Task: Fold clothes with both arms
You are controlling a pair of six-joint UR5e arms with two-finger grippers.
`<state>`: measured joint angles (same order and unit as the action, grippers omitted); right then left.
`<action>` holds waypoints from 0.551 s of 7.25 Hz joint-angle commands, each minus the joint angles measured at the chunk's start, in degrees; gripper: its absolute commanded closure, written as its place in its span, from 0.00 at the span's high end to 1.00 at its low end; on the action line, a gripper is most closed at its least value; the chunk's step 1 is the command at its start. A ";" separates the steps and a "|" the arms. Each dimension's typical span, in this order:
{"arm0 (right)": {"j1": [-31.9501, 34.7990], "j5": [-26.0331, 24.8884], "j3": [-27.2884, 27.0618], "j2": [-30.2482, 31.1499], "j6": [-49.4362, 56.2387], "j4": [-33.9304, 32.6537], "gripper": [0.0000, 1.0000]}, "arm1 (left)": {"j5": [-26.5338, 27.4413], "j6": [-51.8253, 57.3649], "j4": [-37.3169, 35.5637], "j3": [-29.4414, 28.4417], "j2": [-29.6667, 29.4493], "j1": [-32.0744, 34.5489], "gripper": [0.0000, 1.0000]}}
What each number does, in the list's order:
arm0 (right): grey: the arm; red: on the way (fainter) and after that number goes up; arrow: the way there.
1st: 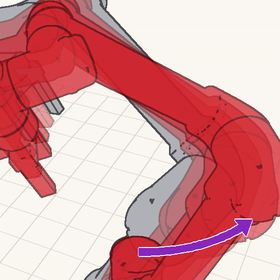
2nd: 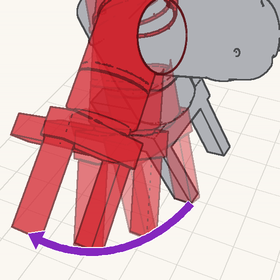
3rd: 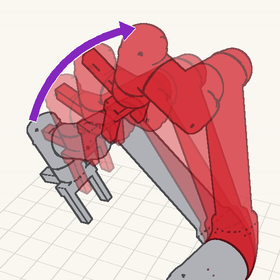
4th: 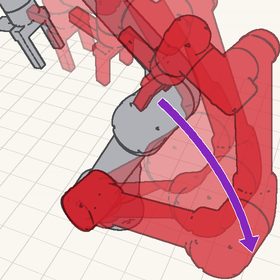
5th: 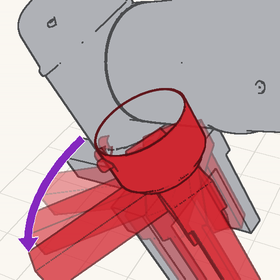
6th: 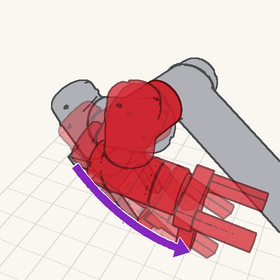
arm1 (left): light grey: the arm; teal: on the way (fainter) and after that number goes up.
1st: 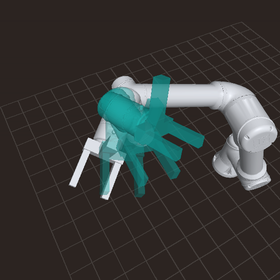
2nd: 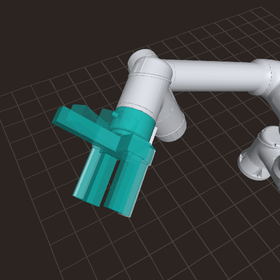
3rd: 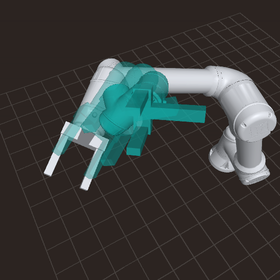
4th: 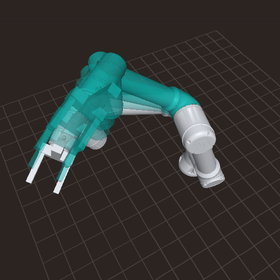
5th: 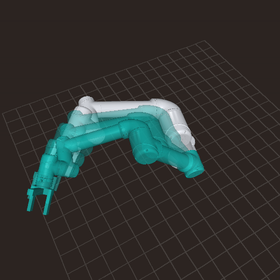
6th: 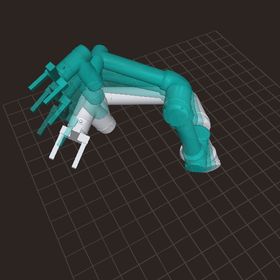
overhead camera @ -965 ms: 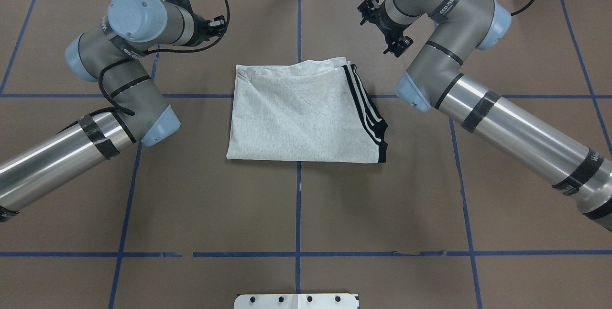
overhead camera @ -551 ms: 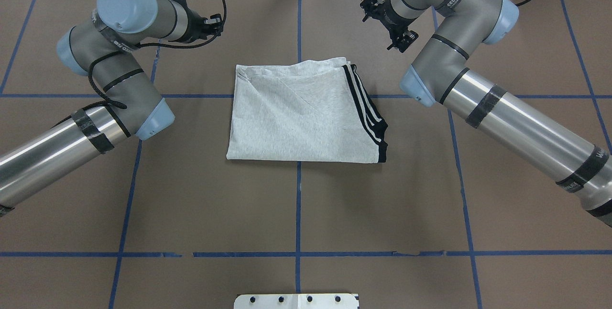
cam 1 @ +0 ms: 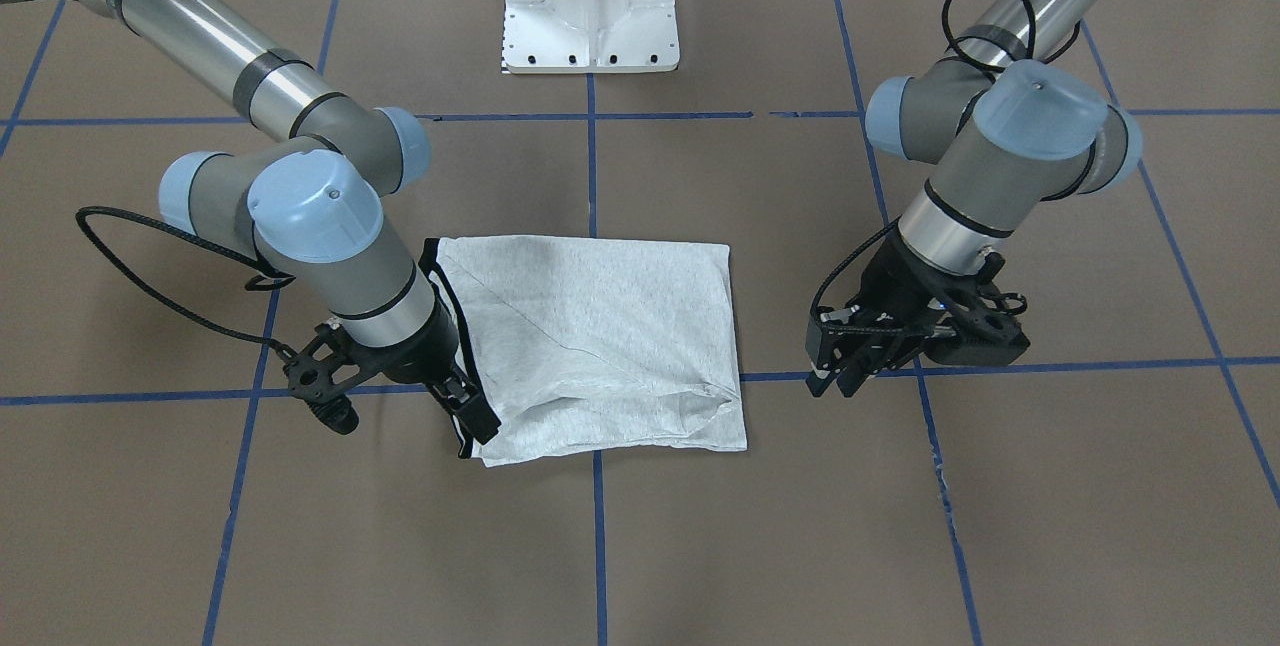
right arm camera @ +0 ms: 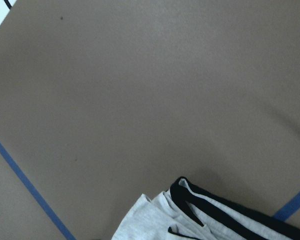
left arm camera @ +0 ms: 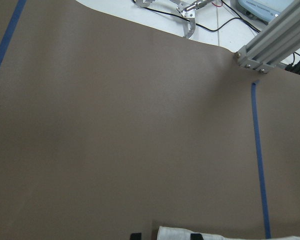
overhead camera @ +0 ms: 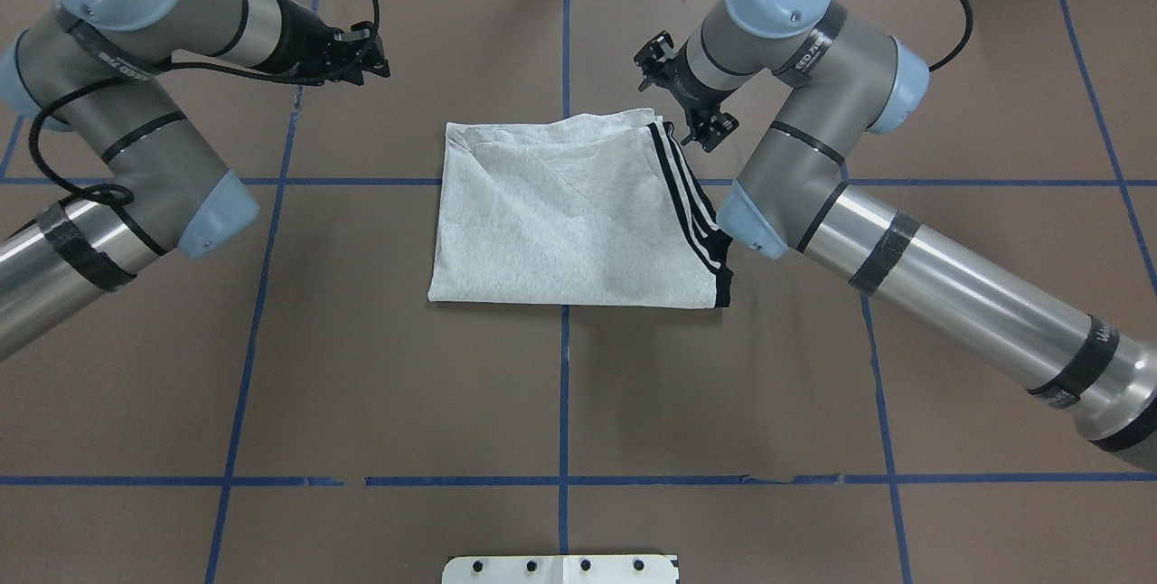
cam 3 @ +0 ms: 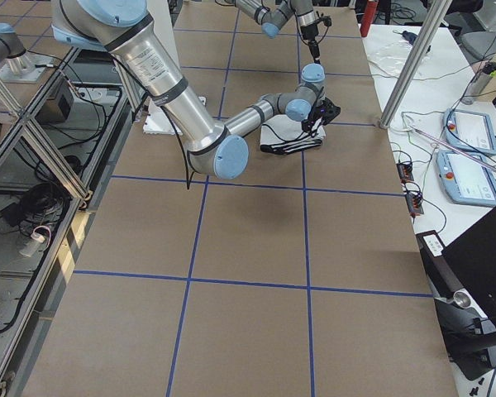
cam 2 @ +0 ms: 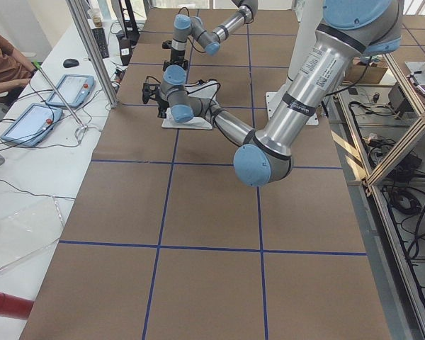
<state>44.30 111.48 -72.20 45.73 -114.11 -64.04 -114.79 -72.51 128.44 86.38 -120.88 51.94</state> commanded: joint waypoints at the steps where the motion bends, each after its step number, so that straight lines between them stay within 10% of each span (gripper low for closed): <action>1: -1.23 -2.41 2.05 -1.69 -4.27 -0.03 0.94 | -1.05 -0.08 -0.12 2.47 2.58 0.53 0.45; 4: -3.51 -4.87 2.59 -2.14 -7.26 -0.20 0.94 | -1.05 -0.08 -0.04 2.21 3.20 0.45 0.46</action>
<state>41.53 107.09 -69.68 43.65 -120.58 -64.12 -115.83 -72.59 128.38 88.65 -117.81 52.41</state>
